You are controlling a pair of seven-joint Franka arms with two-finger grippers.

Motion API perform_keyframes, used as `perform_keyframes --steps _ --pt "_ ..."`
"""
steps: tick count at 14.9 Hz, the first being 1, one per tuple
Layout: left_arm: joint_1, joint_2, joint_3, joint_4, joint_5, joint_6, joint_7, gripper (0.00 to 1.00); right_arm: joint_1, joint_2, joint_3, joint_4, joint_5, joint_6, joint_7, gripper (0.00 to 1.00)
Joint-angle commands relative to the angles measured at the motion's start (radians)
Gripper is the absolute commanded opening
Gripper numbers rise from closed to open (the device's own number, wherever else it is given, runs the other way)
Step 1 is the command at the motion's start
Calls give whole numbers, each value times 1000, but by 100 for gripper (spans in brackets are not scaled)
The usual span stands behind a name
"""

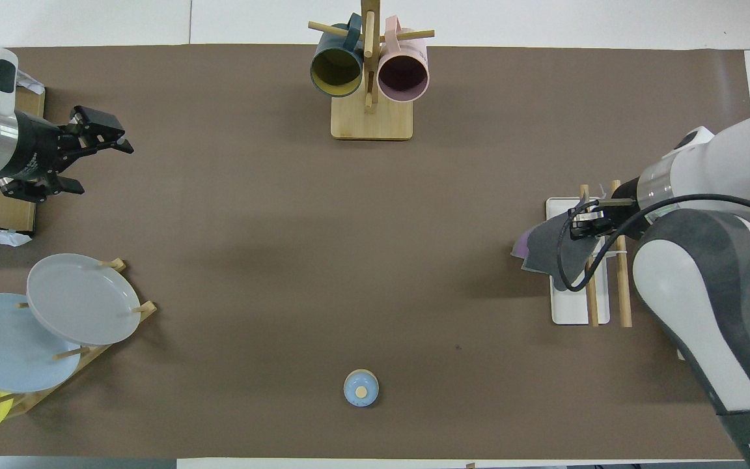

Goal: Fold towel and hang on rack
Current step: 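Drape the towel over the wooden rods with the right gripper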

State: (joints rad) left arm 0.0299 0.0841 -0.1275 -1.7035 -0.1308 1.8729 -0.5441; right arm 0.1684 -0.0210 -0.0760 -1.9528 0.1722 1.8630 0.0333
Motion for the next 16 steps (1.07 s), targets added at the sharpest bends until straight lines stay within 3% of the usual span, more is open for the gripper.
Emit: perform_keyframes --steps 1,4,9,12,16 --pt "10 -21 -4 34 54 -75 185 100 -41 -30 15 -28 -55 5 -75 0" --pt "-4 -26 -9 80 124 -165 248 100 -75 -31 15 -38 -109 7 -162 0" --pt "-63 -56 28 116 131 -311 315 100 -183 -39 15 -57 -132 7 -340 0" --pt "-108 -82 57 116 129 -391 386 100 -213 -45 16 -63 -132 -8 -357 0" --pt "-126 -86 61 116 128 -393 395 100 -204 -51 16 -72 -132 -12 -329 0"
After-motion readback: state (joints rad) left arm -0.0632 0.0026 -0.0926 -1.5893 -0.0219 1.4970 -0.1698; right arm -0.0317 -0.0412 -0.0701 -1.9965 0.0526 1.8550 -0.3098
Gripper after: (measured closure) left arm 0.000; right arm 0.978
